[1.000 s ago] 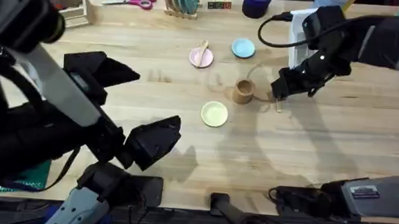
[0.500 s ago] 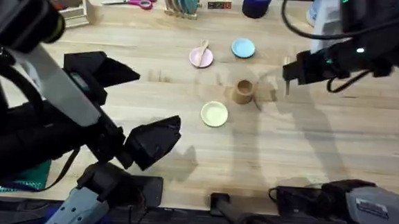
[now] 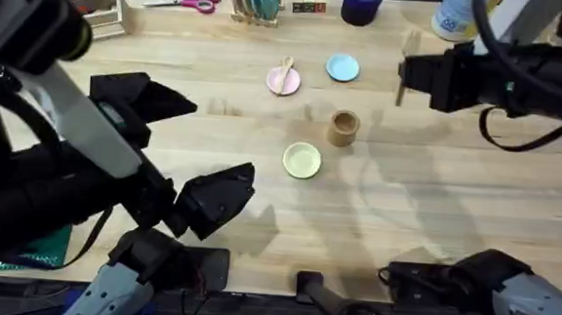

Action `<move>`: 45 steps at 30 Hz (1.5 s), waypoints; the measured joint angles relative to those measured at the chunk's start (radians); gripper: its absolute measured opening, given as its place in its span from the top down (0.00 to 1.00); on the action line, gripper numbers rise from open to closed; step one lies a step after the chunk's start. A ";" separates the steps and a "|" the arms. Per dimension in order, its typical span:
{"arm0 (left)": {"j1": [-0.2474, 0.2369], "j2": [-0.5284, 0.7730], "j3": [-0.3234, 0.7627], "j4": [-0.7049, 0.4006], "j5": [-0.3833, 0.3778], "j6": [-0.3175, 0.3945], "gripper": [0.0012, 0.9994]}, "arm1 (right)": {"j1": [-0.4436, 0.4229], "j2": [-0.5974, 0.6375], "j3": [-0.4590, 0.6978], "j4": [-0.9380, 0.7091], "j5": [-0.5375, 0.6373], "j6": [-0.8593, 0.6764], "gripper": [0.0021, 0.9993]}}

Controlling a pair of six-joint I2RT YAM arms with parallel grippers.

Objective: Pick up a utensil and set it on the pink plate, then put the other utensil in the container.

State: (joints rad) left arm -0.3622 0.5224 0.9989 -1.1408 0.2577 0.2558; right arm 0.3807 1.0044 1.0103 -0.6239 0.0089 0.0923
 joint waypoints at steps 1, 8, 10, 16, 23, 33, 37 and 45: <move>0.000 0.000 0.000 0.000 0.000 0.000 0.00 | 0.036 -0.012 0.000 0.025 0.027 0.010 0.97; 0.000 0.000 0.000 -0.001 0.000 0.001 0.00 | 0.231 -0.022 -0.049 0.210 0.175 0.008 0.97; 0.000 0.000 0.000 -0.002 0.000 0.007 0.00 | 0.241 -0.022 -0.103 0.277 0.177 -0.022 0.97; 0.000 0.000 0.000 -0.003 0.000 0.015 0.00 | 0.179 -0.012 -0.228 0.369 0.018 -0.163 0.97; 0.000 0.000 0.000 -0.003 0.000 0.019 0.00 | -0.047 -0.007 -0.237 0.380 -0.317 -0.343 0.97; 0.000 0.000 0.000 -0.003 0.000 0.026 0.00 | -0.219 0.129 -0.237 0.384 -0.765 -0.586 0.97; 0.000 0.000 0.000 -0.003 0.000 0.026 0.00 | -0.224 0.207 -0.237 0.387 -0.866 -0.680 0.97; 0.000 0.000 0.000 -0.003 0.000 0.026 0.00 | -0.255 0.350 -0.237 0.436 -0.962 -0.822 0.97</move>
State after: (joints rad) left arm -0.3622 0.5224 0.9989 -1.1442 0.2577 0.2817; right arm 0.1261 1.3542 0.7734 -0.1881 -0.9533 -0.7298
